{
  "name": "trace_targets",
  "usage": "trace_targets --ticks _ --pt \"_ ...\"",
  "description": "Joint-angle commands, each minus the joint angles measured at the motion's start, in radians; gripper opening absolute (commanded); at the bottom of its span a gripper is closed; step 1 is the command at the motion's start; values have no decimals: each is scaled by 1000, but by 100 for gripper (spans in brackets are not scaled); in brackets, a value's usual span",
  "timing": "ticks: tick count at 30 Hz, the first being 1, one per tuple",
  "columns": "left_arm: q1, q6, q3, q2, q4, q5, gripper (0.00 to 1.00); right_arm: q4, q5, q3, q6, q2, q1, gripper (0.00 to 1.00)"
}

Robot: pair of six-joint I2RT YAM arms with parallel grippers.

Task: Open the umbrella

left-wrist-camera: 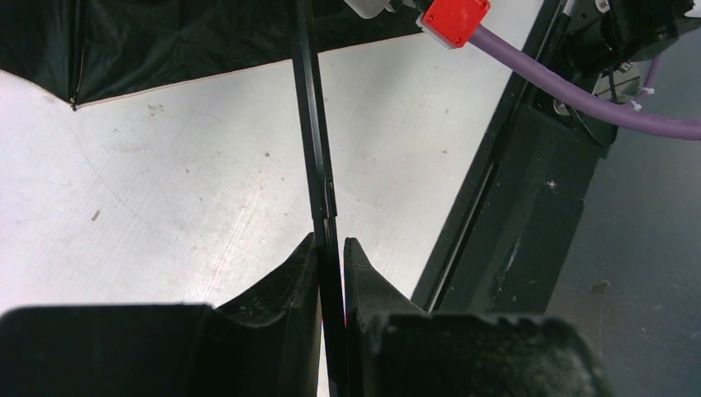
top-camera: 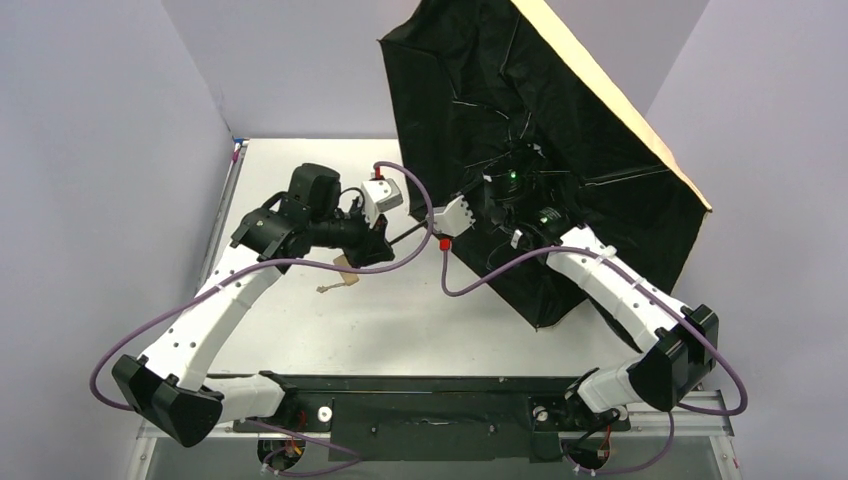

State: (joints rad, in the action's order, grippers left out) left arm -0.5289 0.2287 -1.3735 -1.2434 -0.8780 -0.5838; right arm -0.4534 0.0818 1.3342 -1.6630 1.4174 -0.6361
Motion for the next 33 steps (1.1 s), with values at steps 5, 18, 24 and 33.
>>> trace_targets --ticks 5,18,24,33 --pt "-23 47 52 64 -42 -9 0 183 154 48 -147 20 161 8" --pt "-95 94 90 -111 -172 320 14 297 95 247 -279 41 174 4" --pt "-95 106 127 -131 -188 335 12 298 92 240 -310 20 187 2" --pt "-128 122 181 -80 -196 318 0 368 87 223 -397 44 296 5"
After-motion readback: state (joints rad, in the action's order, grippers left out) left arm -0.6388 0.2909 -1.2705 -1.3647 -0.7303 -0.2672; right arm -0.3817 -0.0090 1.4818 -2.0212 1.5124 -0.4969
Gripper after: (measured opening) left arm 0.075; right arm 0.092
